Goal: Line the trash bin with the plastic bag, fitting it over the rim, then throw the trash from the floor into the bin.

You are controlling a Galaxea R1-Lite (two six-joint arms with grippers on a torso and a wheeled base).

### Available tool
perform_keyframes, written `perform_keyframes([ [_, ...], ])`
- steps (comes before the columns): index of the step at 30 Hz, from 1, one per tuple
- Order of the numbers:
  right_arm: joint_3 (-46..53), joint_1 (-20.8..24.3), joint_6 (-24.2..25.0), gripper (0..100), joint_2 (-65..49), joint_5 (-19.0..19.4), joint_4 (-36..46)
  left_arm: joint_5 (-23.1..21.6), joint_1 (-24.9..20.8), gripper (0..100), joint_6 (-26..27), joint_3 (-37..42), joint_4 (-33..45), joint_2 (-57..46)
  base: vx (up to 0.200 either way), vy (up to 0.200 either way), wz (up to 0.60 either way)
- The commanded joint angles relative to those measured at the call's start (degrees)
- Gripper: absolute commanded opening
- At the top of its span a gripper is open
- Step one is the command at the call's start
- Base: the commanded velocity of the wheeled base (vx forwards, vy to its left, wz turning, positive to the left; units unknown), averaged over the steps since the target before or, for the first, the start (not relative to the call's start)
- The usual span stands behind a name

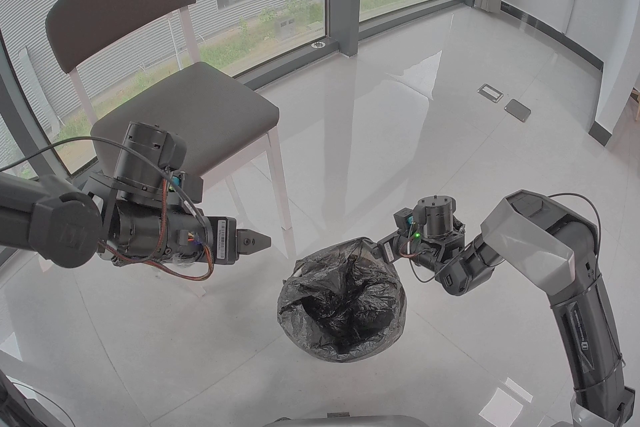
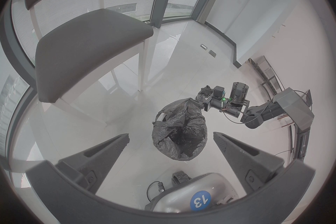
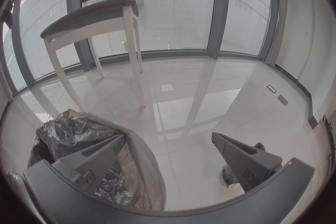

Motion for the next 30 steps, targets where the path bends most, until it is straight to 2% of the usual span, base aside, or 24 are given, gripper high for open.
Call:
perform_keyframes([
  [1,0.9,1.6,0.1,100,1.8,0.2,-0.5,0.0,0.9,100,0.0,2.3,-0.2,-2.6,0.000,0.000,0.00],
  [8,1.3,2.6,2.6,100,-2.9,-0.6,-0.9,0.0,2.3,100,0.1,4.8,-0.6,-5.7,0.000,0.000,0.00],
  [14,5.9,0.9,2.1,100,-10.7,-0.6,-1.0,-0.2,3.3,100,-0.1,5.2,-0.6,-6.7,0.000,0.000,0.00],
  [17,9.6,-1.7,2.0,100,-14.8,-0.6,-1.0,-0.4,3.2,100,0.0,5.2,-1.8,-6.7,0.000,0.000,0.00],
  [23,14.1,-6.4,1.7,100,-15.9,-0.3,-1.0,-0.6,3.0,100,-0.1,5.4,-2.5,-6.2,0.000,0.000,0.00],
  [30,17.7,-16.3,2.0,100,-13.7,-0.2,-1.0,-0.6,2.3,100,0.0,6.0,-2.7,-6.1,0.000,0.000,0.00],
])
